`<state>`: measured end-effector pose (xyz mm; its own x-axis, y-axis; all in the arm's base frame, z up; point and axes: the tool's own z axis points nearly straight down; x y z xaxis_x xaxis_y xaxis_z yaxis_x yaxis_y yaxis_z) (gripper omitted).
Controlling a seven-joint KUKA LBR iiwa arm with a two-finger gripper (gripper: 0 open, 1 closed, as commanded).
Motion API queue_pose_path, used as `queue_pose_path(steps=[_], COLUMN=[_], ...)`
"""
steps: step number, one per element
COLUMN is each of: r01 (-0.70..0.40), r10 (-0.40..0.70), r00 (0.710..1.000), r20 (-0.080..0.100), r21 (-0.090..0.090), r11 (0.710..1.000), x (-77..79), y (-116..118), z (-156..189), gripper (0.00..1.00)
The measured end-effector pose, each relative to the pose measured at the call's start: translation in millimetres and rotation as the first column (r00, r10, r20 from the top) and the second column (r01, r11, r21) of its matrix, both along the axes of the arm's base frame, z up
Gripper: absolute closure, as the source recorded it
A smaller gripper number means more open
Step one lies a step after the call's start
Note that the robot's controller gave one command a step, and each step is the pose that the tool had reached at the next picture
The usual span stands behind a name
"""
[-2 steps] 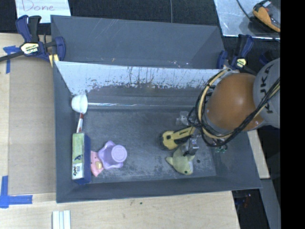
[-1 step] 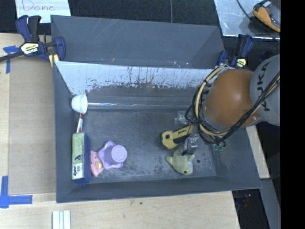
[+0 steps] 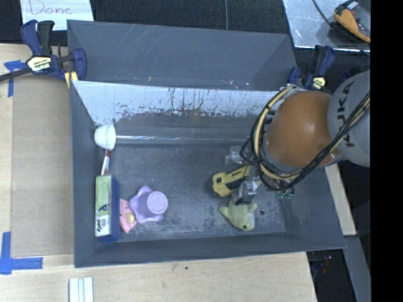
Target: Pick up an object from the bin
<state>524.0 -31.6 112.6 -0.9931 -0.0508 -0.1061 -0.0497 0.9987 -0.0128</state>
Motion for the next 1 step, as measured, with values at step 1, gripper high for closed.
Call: queue_pose_path(steps=[1], r01=[-0.001], r10=[0.001], r00=[1.000], r20=[0.000], r21=[0.001], r11=[1.000], x=[0.1], y=[0.6], z=[0.0], gripper=[1.00])
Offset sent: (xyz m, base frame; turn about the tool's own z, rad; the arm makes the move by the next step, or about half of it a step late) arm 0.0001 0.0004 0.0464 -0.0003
